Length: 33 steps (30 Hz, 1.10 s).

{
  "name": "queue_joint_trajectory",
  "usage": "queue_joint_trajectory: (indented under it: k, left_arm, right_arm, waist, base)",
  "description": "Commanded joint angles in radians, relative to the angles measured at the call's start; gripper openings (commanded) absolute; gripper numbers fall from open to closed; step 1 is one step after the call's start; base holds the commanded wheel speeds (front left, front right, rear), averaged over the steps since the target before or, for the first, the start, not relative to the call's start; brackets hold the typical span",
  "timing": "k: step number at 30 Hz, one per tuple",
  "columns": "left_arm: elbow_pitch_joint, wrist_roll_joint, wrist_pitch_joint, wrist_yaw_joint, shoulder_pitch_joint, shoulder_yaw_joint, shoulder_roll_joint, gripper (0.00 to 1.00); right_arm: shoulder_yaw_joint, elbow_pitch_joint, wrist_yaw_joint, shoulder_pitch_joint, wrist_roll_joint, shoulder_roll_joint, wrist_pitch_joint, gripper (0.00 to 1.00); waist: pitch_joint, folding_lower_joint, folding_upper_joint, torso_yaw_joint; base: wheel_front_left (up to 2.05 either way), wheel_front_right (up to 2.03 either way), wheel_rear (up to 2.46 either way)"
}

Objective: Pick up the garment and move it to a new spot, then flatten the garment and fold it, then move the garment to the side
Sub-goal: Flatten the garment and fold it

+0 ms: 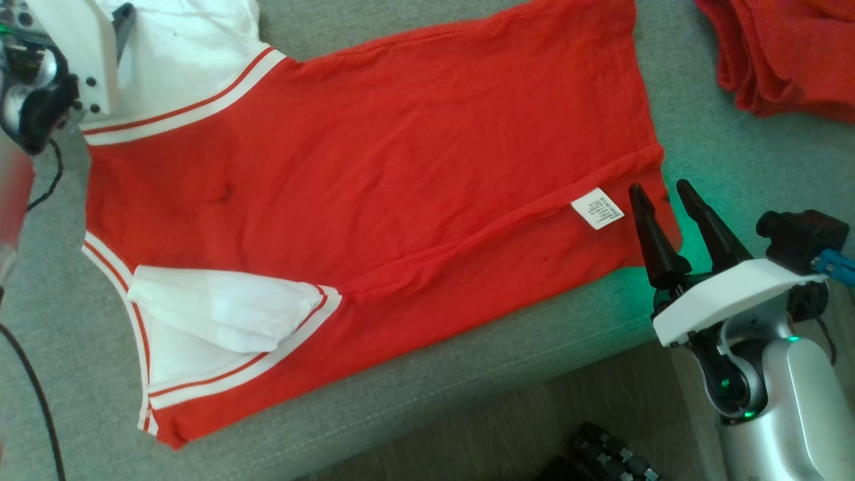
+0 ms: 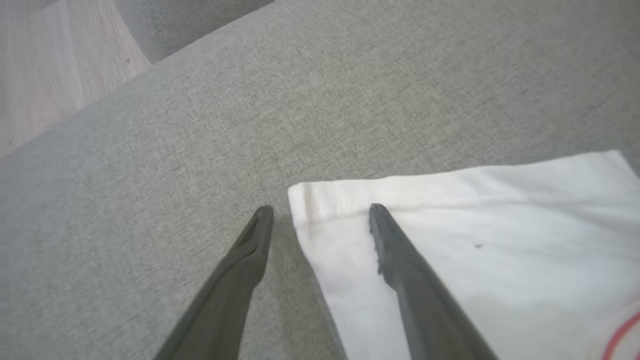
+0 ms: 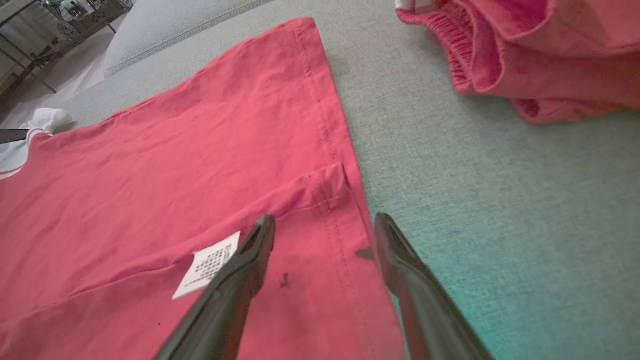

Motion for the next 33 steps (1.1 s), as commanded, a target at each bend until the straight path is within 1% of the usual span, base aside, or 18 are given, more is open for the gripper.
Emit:
queue_joint_trajectory:
  k: [1, 4, 6, 8, 9, 10, 11, 12, 13, 14, 18, 21, 24, 28, 33]
  left_arm:
    - [-0.011, 0.016, -0.002, 0.001, -0.053, 0.023, 0.050, 1.00]
    - [0.017, 0.014, -0.012, 0.000, -0.065, 0.022, 0.049, 1.00]
    - [0.035, 0.015, -0.006, 0.007, -0.072, 0.020, 0.049, 0.80]
    - [0.051, 0.008, 0.003, 0.007, -0.075, 0.022, 0.044, 0.56]
    - [0.058, -0.001, 0.007, 0.005, -0.075, 0.026, 0.041, 0.53]
    - [0.063, -0.011, 0.009, 0.003, -0.074, 0.031, 0.038, 0.47]
    - [0.063, -0.011, 0.009, 0.003, -0.074, 0.031, 0.038, 0.47]
    - [0.070, -0.021, 0.013, 0.000, -0.072, 0.034, 0.035, 0.39]
    - [0.075, -0.025, 0.015, -0.003, -0.070, 0.035, 0.035, 0.18]
    - [0.082, -0.029, 0.017, -0.005, -0.067, 0.034, 0.036, 0.00]
    - [0.102, -0.050, 0.007, -0.015, -0.058, 0.040, 0.033, 0.00]
    - [0.095, -0.049, -0.043, -0.019, -0.060, 0.039, 0.034, 0.00]
    - [0.084, -0.045, -0.095, -0.023, -0.066, 0.036, 0.030, 0.00]
    - [0.065, -0.042, -0.139, -0.030, -0.075, 0.023, 0.018, 0.00]
    - [0.035, -0.050, -0.161, -0.036, -0.090, 0.006, -0.002, 0.00]
  right_arm:
    - [0.021, -0.031, 0.000, -0.017, 0.005, 0.000, -0.008, 1.00]
    - [0.028, -0.034, 0.000, -0.021, 0.004, 0.000, -0.008, 1.00]
    - [0.032, -0.036, 0.000, -0.024, 0.003, 0.000, -0.008, 1.00]
    - [0.035, -0.037, 0.000, -0.027, 0.003, 0.000, -0.008, 1.00]
    - [0.037, -0.038, 0.000, -0.028, 0.004, 0.000, -0.007, 1.00]
    - [0.039, -0.038, 0.000, -0.030, 0.003, 0.000, -0.006, 1.00]
    - [0.039, -0.038, 0.000, -0.030, 0.003, 0.000, -0.006, 1.00]
    - [0.040, -0.038, 0.000, -0.031, 0.003, 0.000, -0.006, 1.00]
    - [0.041, -0.037, 0.000, -0.032, 0.003, 0.000, -0.004, 1.00]
    - [0.041, -0.037, 0.000, -0.034, 0.002, 0.000, -0.002, 1.00]
    - [0.042, -0.040, 0.000, -0.048, 0.000, -0.004, 0.009, 1.00]
    - [0.041, -0.036, 0.000, -0.089, -0.018, -0.014, 0.026, 1.00]
    - [0.025, -0.002, 0.000, -0.163, -0.039, -0.014, 0.062, 1.00]
    - [0.007, 0.100, 0.000, -0.294, -0.085, -0.013, 0.107, 1.00]
    - [-0.021, 0.279, 0.000, -0.455, -0.127, -0.013, 0.140, 1.00]
  waist:
    - [-0.001, 0.0000, 0.0000, -0.002]
    - [0.003, 0.0000, 0.0000, -0.010]
    - [0.007, 0.0000, 0.0000, -0.014]
    - [0.008, 0.0000, 0.0000, -0.018]
    - [0.009, 0.0000, 0.0000, -0.021]
    - [0.009, 0.0000, 0.0000, -0.023]
    - [0.009, 0.0000, 0.0000, -0.023]
    - [0.008, 0.0000, 0.0000, -0.026]
    - [0.007, 0.0000, 0.0000, -0.028]
    - [0.006, 0.0000, 0.0000, -0.030]
    - [-0.006, 0.0000, 0.0000, -0.033]
    - [-0.022, 0.0000, 0.0000, -0.030]
    - [-0.040, 0.0000, 0.0000, -0.020]
    - [-0.058, 0.0000, 0.0000, 0.006]
    - [-0.060, 0.0000, 0.0000, 0.049]
  base:
    - [0.00, 0.00, 0.00]
    - [0.00, 0.00, 0.00]
    - [0.00, 0.00, 0.00]
    - [0.00, 0.00, 0.00]
    - [0.00, 0.00, 0.00]
    - [0.00, 0.00, 0.00]
    - [0.00, 0.00, 0.00]
    - [0.00, 0.00, 0.00]
    - [0.00, 0.00, 0.00]
    - [0.00, 0.00, 0.00]
    - [0.00, 0.00, 0.00]
    - [0.00, 0.00, 0.00]
    - [0.00, 0.00, 0.00]
    - [0.00, 0.00, 0.00]
    - [0.00, 0.00, 0.00]
